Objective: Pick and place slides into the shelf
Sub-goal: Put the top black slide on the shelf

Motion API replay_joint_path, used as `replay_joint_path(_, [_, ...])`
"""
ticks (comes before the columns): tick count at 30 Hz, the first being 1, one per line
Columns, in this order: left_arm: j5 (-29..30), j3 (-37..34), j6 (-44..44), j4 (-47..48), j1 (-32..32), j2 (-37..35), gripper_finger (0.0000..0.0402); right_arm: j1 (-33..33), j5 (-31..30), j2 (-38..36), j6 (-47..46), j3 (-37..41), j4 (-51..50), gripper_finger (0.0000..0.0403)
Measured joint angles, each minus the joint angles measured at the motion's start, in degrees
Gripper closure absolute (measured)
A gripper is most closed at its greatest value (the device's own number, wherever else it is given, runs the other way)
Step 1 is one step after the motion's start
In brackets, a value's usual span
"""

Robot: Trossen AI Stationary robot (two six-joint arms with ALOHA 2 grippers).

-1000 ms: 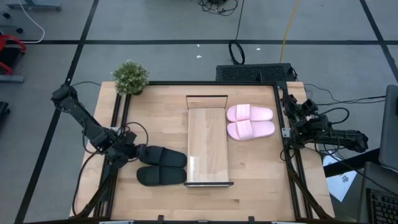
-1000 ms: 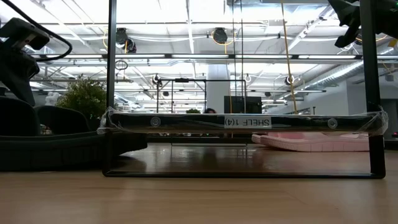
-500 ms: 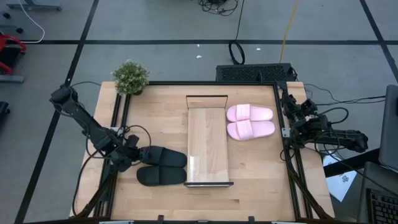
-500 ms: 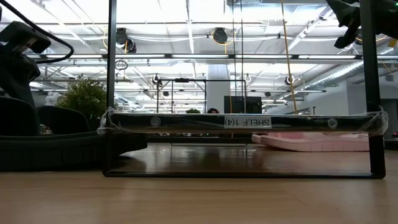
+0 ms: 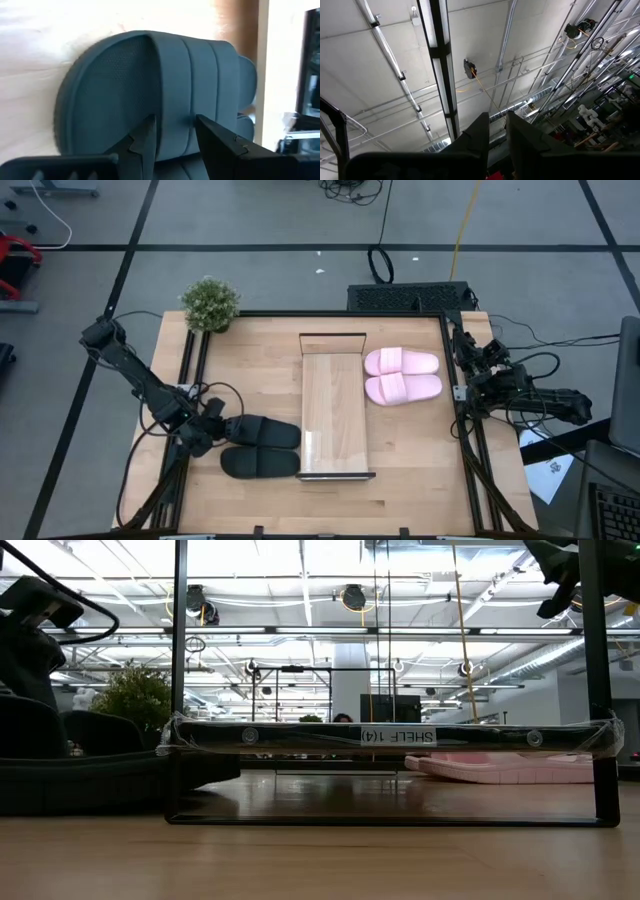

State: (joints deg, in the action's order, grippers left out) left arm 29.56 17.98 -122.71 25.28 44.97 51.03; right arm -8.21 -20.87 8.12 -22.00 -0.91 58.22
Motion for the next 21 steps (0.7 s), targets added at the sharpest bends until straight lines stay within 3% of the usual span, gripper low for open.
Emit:
replay_joint_path(9, [4.72, -11.78, 3.80, -24.91, 0.01, -0.07, 0.0270, 0.00, 0.01, 0.00, -0.02, 0.00, -0.04, 0.0348])
replay_joint_path(14, [5.19, -15.11, 5.25, -30.71, 0.02, -0.07, 0.0274, 0.00, -0.01, 0.00, -0.02, 0.00, -0.04, 0.0348])
replay_joint_path(16, [5.23, -15.21, 5.25, -30.87, 0.02, -0.09, 0.0292, 0.00, 0.01, 0.00, -0.04, 0.00, -0.04, 0.0348])
replay_joint_path(21, [7.19, -15.30, 8.92, -33.45, 0.02, -0.33, 0.0387, 0.00, -0.01, 0.00, 0.05, 0.00, -0.04, 0.0348])
